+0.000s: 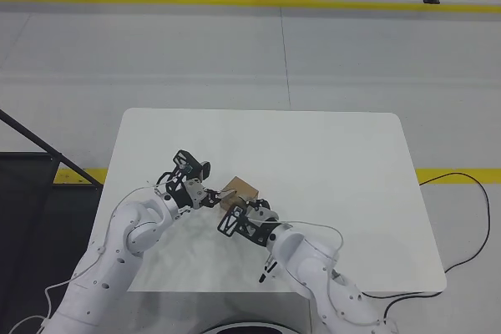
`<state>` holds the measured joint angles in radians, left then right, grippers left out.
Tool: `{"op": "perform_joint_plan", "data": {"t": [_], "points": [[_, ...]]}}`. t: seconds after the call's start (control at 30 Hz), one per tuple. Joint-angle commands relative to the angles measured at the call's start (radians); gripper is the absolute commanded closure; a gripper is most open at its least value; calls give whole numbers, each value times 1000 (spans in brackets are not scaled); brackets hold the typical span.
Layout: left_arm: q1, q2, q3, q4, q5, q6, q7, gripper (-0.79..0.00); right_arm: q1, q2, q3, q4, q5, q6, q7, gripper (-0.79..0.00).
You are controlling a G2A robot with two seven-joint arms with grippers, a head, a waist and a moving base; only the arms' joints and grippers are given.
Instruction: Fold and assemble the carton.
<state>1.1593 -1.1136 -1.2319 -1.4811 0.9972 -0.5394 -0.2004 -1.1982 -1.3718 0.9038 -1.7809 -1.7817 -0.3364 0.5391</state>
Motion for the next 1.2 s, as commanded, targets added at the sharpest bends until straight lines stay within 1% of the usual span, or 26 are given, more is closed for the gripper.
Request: {"op": "perform_joint_plan", "data": {"t": [0.0, 0.3, 0.6, 0.73, 1.03, 1.17], "points": [[-1, 0, 1, 1, 0, 0, 0, -785, -3, 0, 3, -3, 1, -1, -3, -302], [-6, -1, -1, -2, 0, 0, -4, -785, -17, 4, 22, -19, 24, -32, -45, -320], [-5, 0, -4, 1, -2, -6, -3, -785, -12, 4, 24, -18, 45, -64, -54, -345], [-5, -1, -4, 2, -2, -6, -3, -785, -15, 3, 25, -18, 50, -52, -49, -348], [-7, -2, 1, 2, -2, -8, -5, -785, 2, -7, 7, 3, 59, -11, -21, -317], [-7, -2, 2, 3, -1, -9, -6, -785, 9, -10, 0, 13, 59, -6, -12, -317]]}}
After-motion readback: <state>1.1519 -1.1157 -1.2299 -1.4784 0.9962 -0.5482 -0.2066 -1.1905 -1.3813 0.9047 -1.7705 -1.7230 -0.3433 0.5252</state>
